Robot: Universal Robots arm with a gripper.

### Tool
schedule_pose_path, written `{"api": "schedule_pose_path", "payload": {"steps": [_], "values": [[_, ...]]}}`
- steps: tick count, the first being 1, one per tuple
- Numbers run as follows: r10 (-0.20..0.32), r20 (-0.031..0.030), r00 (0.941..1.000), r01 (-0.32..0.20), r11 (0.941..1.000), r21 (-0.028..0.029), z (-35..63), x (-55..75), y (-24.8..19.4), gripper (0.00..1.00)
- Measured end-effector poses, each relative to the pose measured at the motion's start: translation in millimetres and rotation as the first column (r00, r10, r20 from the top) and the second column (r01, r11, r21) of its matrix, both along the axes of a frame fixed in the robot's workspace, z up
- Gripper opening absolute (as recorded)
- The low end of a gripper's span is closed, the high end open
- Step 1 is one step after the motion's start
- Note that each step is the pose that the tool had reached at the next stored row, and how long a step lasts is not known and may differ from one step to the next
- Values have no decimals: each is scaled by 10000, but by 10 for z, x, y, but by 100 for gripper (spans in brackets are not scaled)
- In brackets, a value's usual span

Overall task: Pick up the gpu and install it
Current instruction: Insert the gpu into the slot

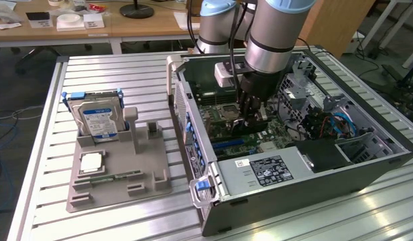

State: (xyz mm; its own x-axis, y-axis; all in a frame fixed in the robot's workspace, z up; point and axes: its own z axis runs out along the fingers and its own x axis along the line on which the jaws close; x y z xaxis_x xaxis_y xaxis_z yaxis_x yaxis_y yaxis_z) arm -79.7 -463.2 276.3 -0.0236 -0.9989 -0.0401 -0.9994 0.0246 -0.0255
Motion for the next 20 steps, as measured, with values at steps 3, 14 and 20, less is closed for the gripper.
{"api": "schedule_pose_path", "payload": {"steps": [3, 14, 20], "values": [[1, -1, 10000, -1, 10000, -1, 0, 0, -1, 27], [2, -2, 10000, -2, 10000, -2, 0, -13, -11, 27], [0, 0, 10000, 0, 10000, -1, 0, -30, -16, 27]]}}
